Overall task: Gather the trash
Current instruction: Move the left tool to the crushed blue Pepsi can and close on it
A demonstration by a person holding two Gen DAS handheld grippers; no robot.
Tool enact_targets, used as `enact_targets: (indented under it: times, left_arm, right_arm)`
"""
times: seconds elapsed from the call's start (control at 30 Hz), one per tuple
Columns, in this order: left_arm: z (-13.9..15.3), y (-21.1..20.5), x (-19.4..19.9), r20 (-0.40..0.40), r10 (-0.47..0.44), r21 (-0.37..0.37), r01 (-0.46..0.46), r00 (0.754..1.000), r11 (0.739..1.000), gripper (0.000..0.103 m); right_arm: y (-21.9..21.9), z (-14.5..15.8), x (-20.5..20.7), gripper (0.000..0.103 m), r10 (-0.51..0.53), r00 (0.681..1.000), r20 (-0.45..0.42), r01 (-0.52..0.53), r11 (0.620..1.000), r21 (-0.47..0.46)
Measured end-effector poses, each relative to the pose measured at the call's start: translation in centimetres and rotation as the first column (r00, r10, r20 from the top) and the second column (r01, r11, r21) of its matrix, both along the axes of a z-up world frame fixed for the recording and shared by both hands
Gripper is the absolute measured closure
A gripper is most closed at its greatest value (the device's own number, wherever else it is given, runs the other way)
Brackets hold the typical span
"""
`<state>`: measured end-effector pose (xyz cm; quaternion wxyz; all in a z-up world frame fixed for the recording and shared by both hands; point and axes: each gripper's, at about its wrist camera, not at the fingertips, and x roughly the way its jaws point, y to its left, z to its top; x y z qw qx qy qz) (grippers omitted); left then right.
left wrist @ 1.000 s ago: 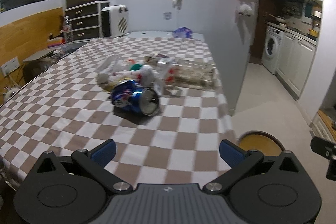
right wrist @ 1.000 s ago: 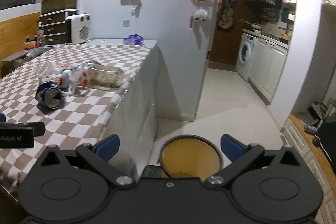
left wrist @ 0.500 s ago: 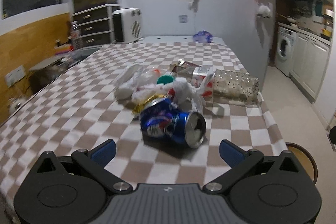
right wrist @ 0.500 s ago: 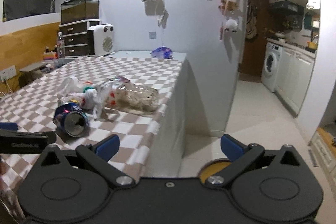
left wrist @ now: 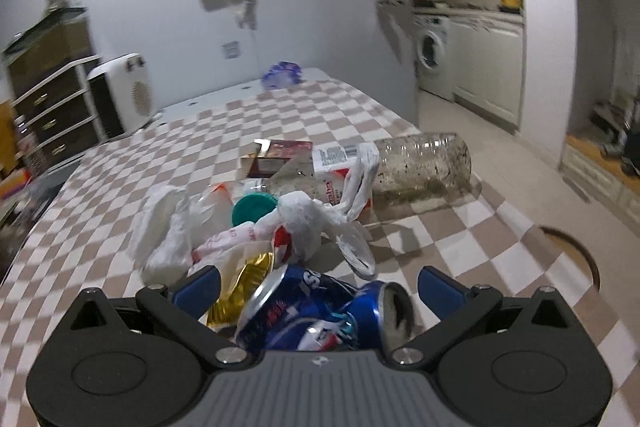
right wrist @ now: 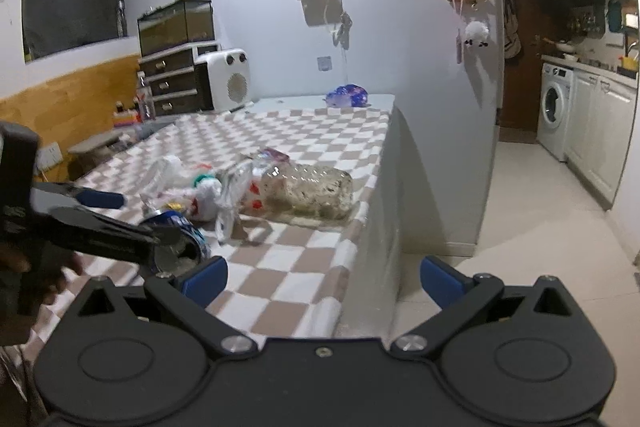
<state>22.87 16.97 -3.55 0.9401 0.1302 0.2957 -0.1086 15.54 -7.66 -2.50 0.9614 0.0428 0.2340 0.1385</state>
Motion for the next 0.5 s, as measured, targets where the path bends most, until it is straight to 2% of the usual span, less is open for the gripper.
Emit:
enact_targets:
  times: [0.1,0.17,0.23,0.5]
  left_arm:
    - [-1.2,0.5,1.4,-0.064,-0.051,0.022,0.052,0.997,0.998,0.0]
    - [-1.9,0.7,1.6,-0.09,-0.052,0.016,0.054,0.995,0.998,0.0]
    - [-2.2,1.1,1.3,-0.091,-0.065,-0.021,0.063,0.994,0.998,0.004]
    - [-1.8,1.2,-1.5,-0.049,-0.017,-0.06,0.014,0.999,0.998,0.011]
  right_arm:
    - [0.1,0.0,0.8,0.0,0.003,1.0,-0.001,-0.003,1.0,0.014]
    - [0.2,0.0,1.5,0.0,0.011,1.0,-0.002,-0.011,1.0,0.019]
    - [0.4,0.0,2.3,0.0,0.026,1.0,0.005,-0.026,0.999,0.021]
    - [1.3,-0.1,7.0,0.0,0.059,0.998,0.038,-0.059,0.998,0.001]
